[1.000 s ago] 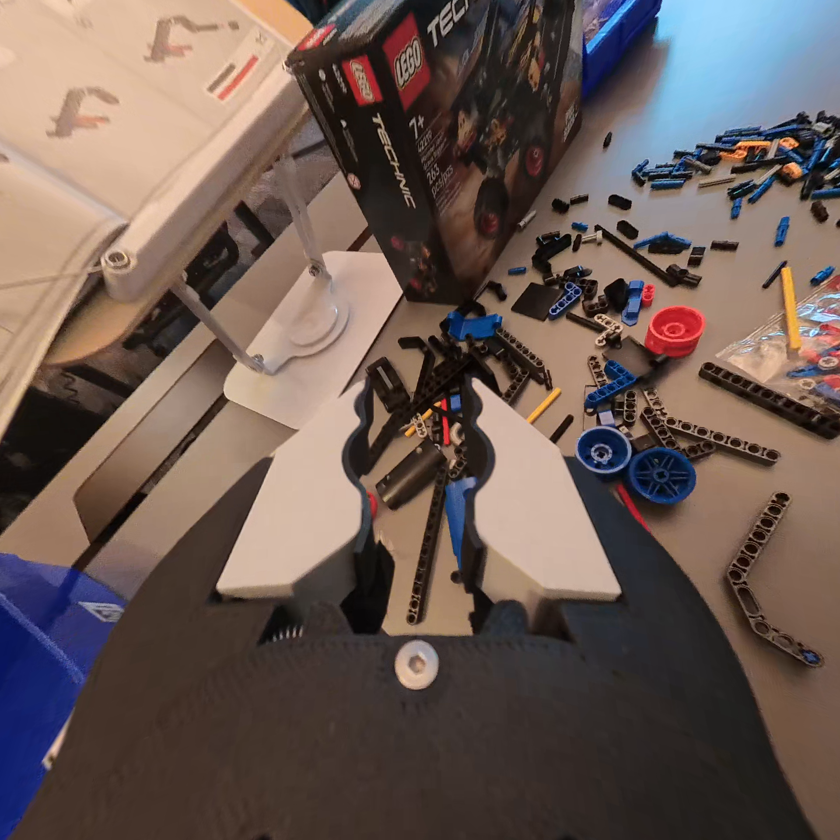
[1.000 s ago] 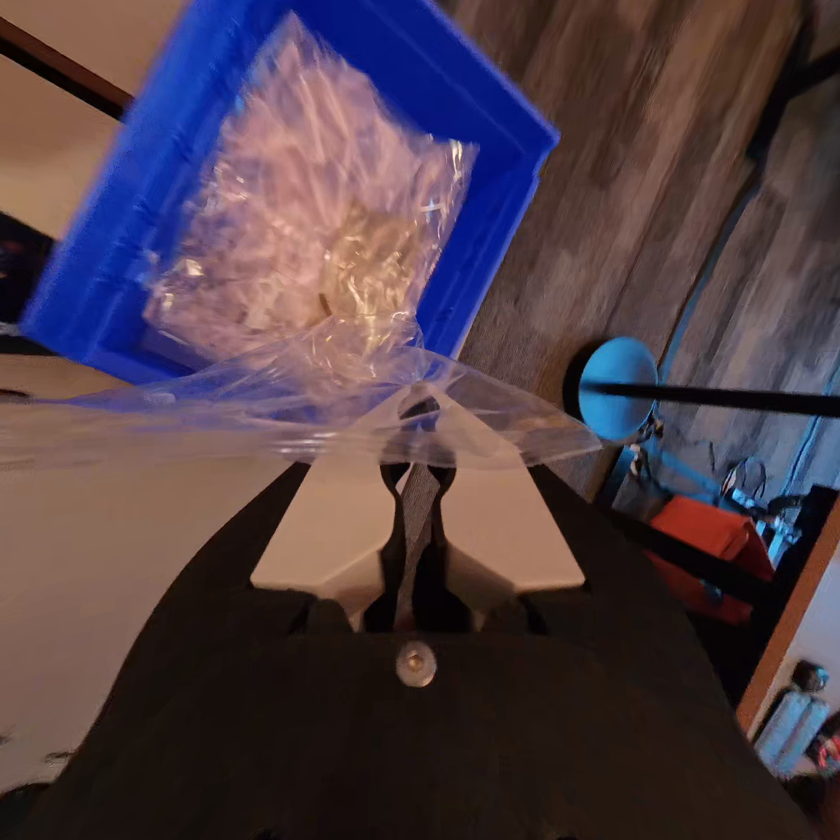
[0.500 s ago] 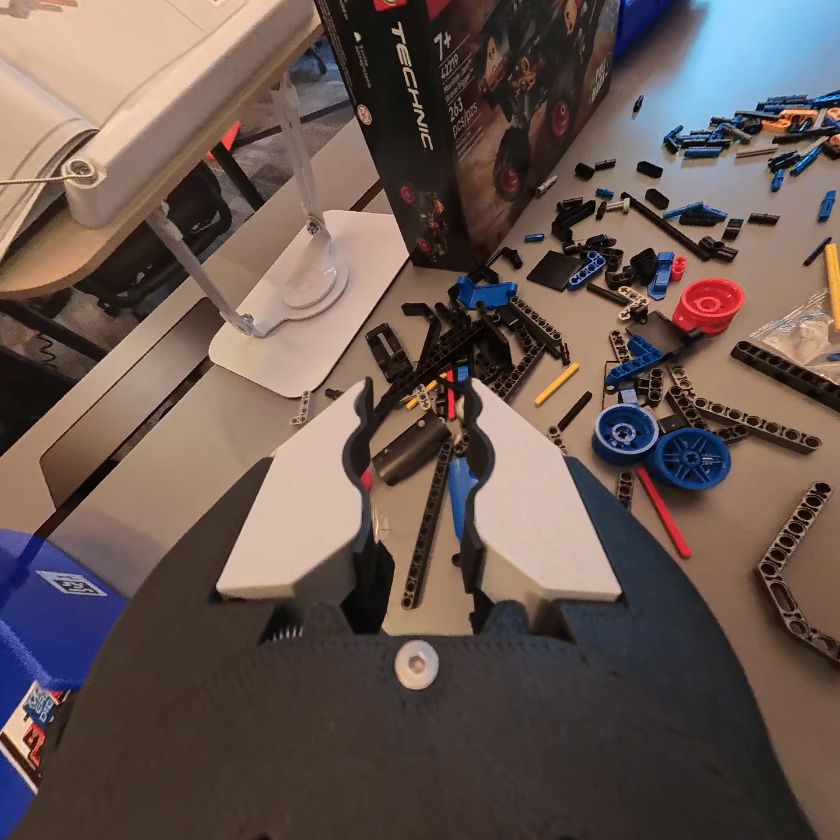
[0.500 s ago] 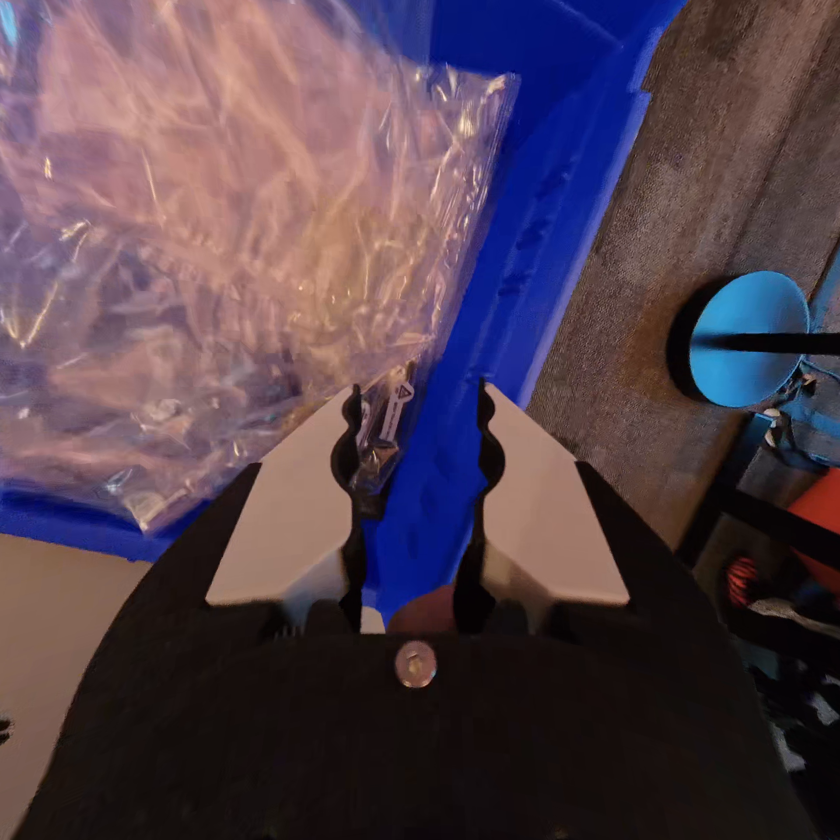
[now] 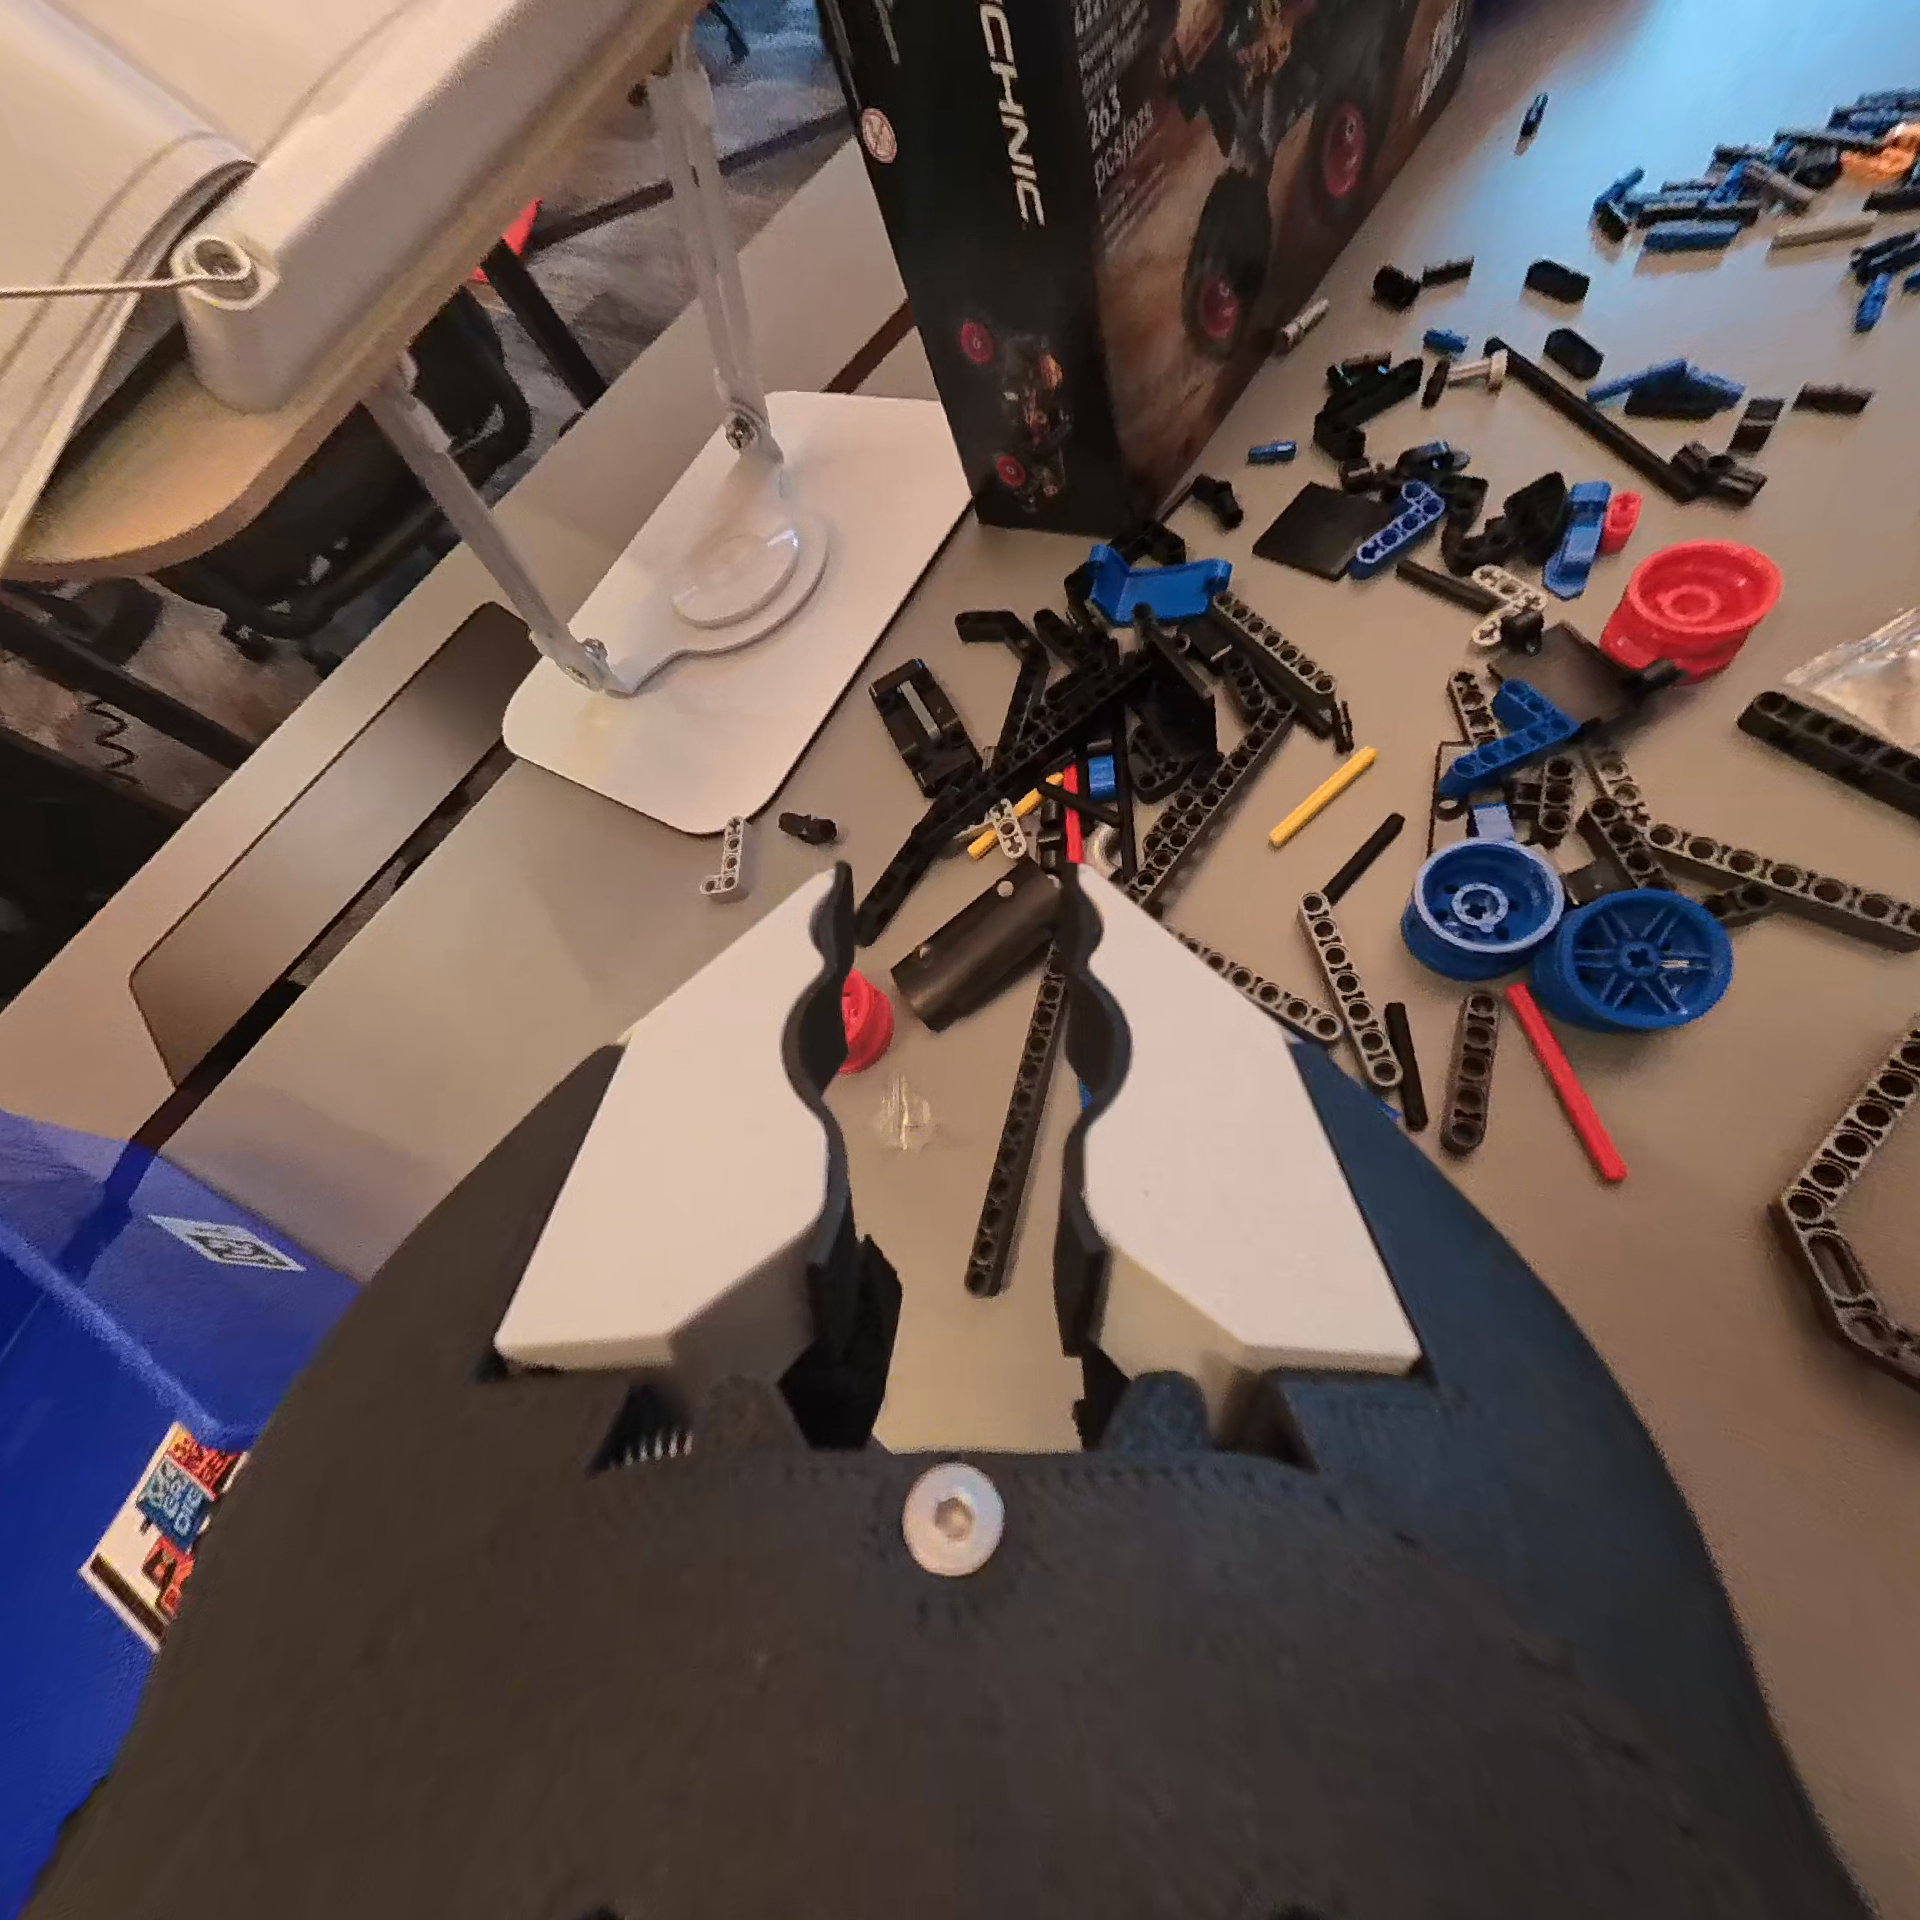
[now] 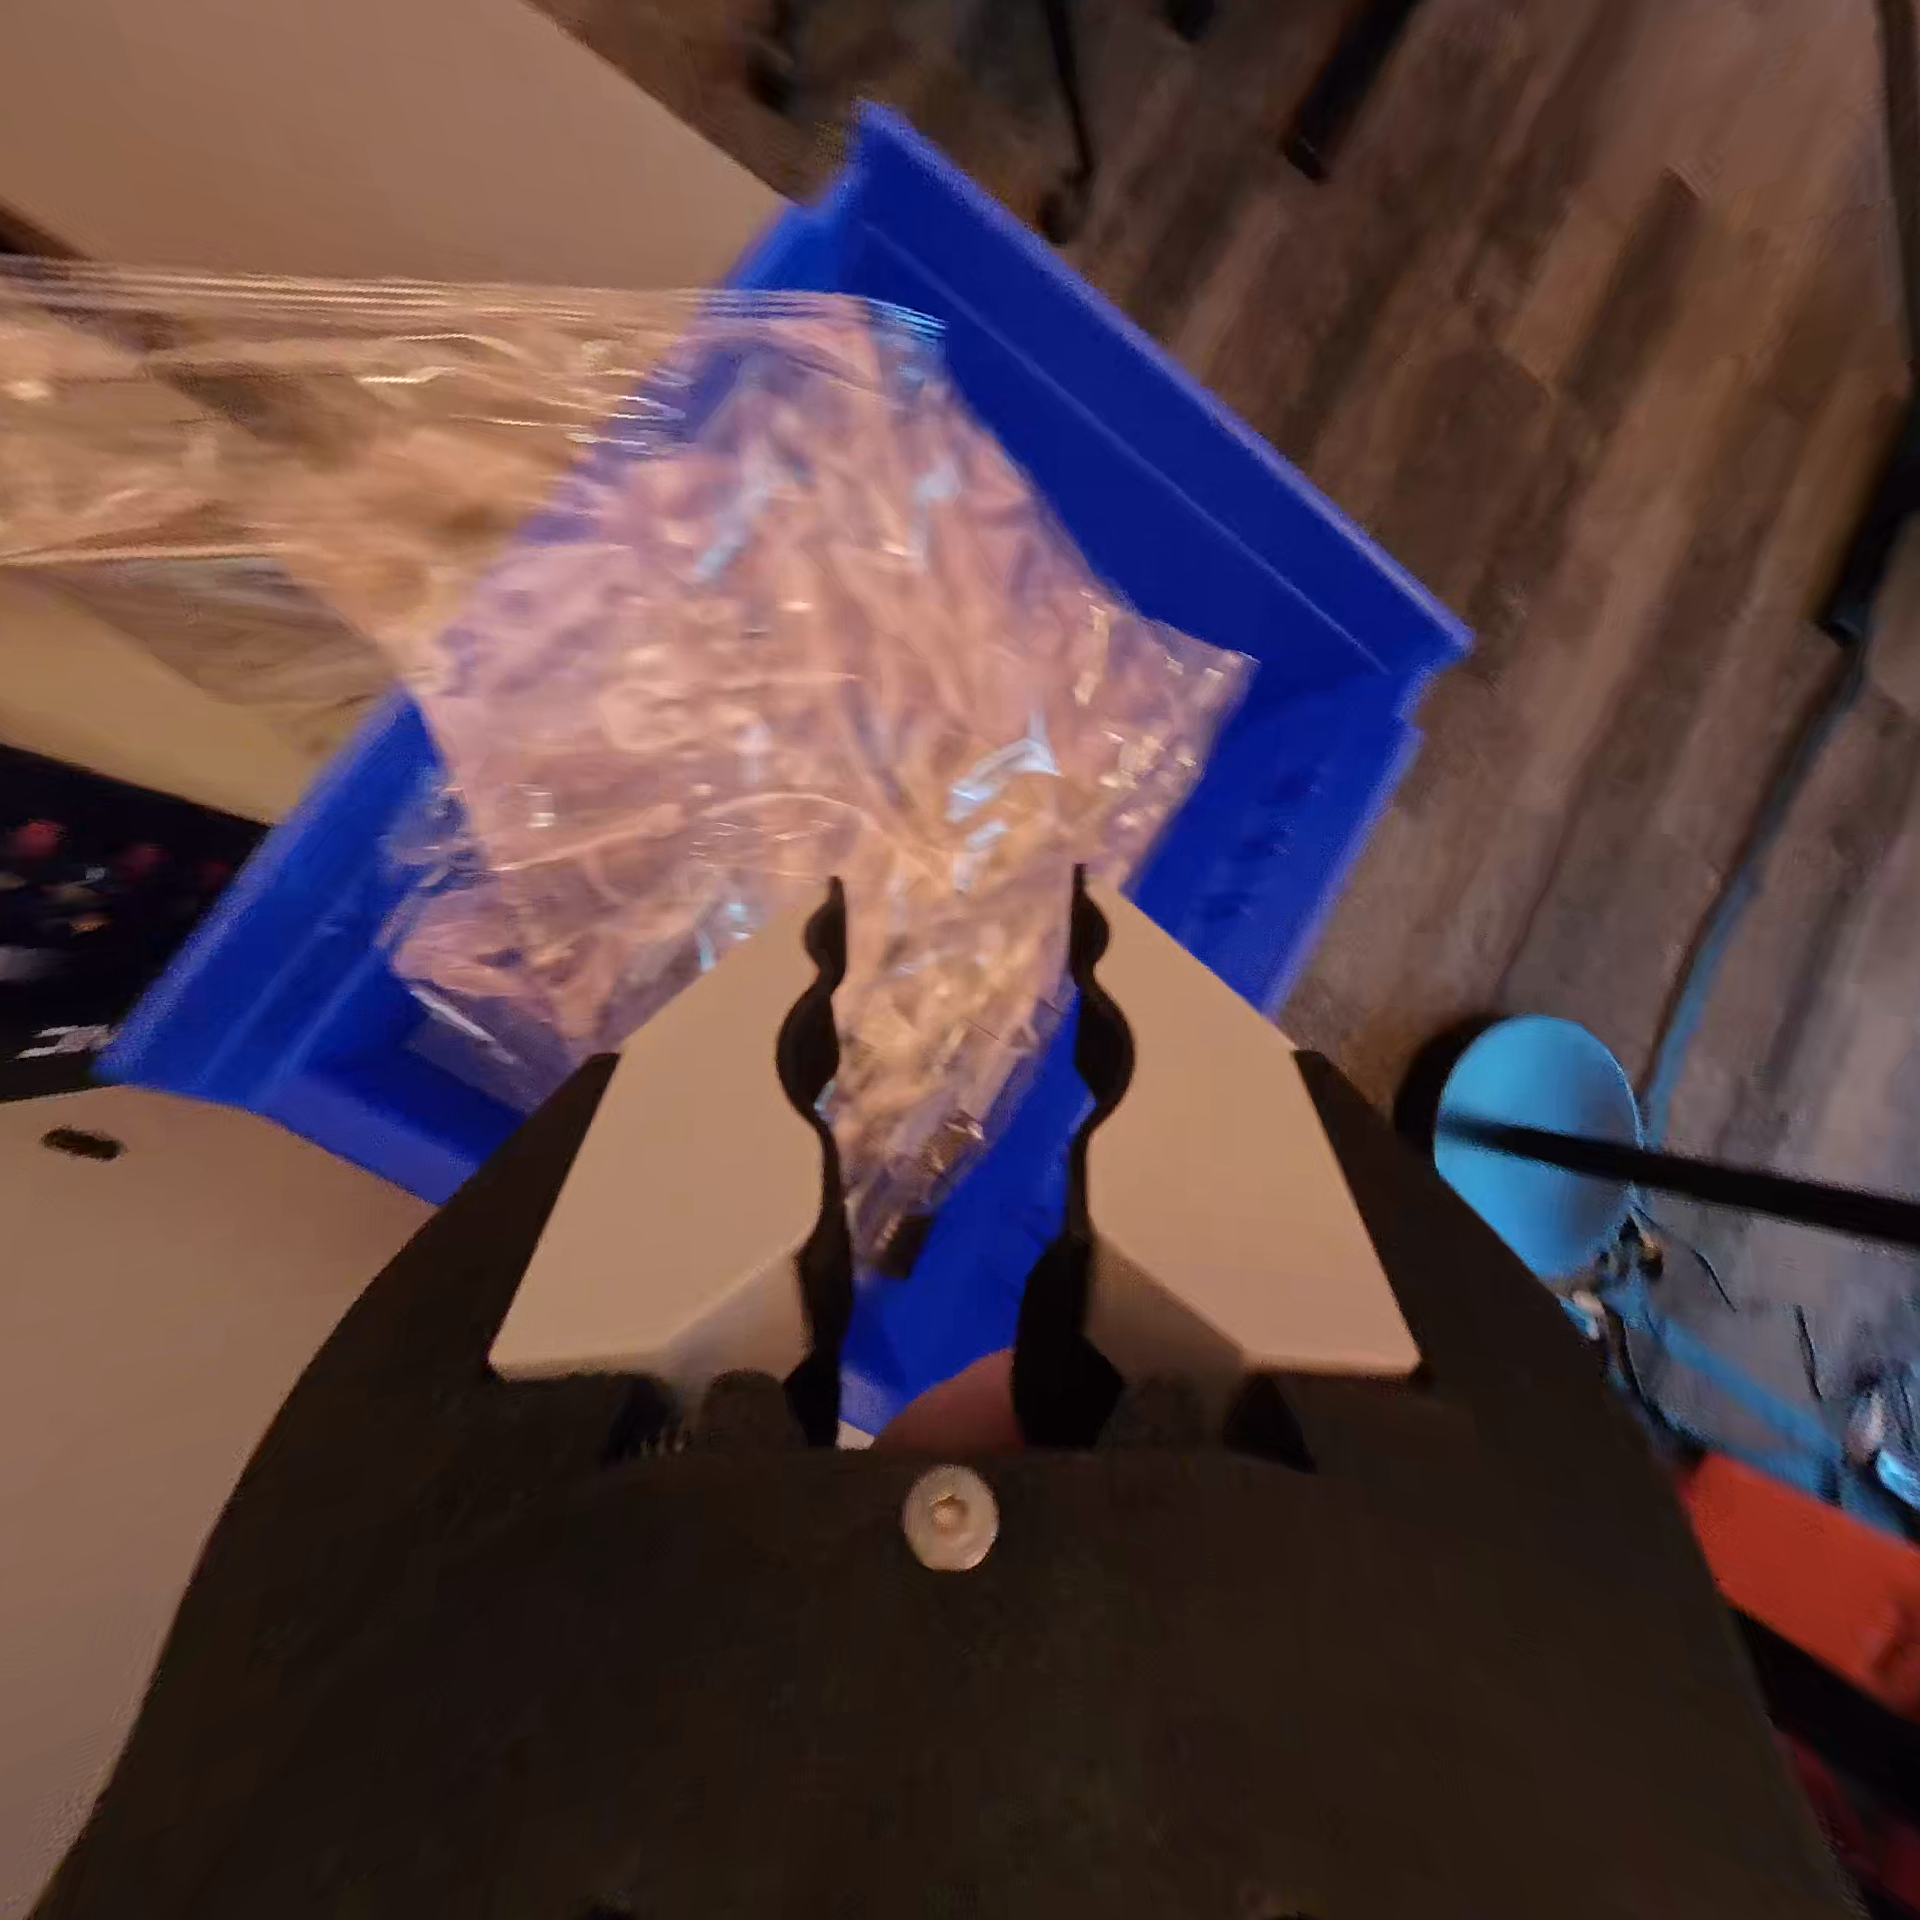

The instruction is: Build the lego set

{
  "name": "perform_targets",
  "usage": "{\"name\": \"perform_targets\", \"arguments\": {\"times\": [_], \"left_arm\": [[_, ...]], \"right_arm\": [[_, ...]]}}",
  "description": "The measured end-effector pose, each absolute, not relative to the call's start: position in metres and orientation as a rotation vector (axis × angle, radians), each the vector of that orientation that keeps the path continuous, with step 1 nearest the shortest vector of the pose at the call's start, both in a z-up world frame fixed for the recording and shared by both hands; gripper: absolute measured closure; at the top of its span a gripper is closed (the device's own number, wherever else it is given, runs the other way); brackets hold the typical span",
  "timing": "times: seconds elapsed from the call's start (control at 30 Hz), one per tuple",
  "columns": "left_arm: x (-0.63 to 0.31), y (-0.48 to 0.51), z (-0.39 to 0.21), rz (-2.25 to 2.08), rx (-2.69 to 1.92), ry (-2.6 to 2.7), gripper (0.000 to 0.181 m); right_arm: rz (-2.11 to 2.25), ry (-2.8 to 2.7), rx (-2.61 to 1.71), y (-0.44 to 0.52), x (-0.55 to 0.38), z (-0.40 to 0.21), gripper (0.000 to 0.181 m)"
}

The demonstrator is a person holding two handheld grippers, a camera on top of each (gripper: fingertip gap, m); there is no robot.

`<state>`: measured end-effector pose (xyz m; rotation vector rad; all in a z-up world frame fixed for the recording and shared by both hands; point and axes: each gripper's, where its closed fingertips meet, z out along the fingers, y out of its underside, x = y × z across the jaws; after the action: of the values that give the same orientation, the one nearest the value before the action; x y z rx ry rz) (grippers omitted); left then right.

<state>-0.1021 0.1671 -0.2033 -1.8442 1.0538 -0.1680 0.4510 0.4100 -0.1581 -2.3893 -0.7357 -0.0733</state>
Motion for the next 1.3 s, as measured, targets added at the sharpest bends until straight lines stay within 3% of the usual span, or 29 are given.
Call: {"name": "perform_targets", "arguments": {"times": [0.07, 0.17, 0.53, 0.7, 1.07, 1.3], "left_arm": [[-0.097, 0.166, -0.206, -0.172, -1.847, 1.093, 0.145], [-0.085, 0.169, -0.213, -0.173, -1.844, 1.184, 0.150], [-0.051, 0.230, -0.278, 0.037, -1.919, 1.744, 0.158], [-0.051, 0.235, -0.290, 0.030, -1.934, 1.846, 0.176], [-0.088, 0.221, -0.224, -0.011, -1.936, 1.634, 0.176], [-0.120, 0.171, -0.251, 0.008, -2.053, 1.541, 0.176]], "right_arm": [[-0.030, -0.742, -2.462, 0.407, 0.445, -0.180, 0.153], [-0.030, -0.589, -2.485, 0.410, 0.454, -0.189, 0.135], [-0.134, -0.478, -2.068, 0.347, 0.419, -0.063, 0.136], [-0.174, -0.581, -1.964, 0.304, 0.381, -0.038, 0.138], [-0.140, -0.768, -1.874, 0.239, 0.314, -0.033, 0.142], [0.002, -1.005, -1.859, 0.199, 0.229, -0.077, 0.145]]}}
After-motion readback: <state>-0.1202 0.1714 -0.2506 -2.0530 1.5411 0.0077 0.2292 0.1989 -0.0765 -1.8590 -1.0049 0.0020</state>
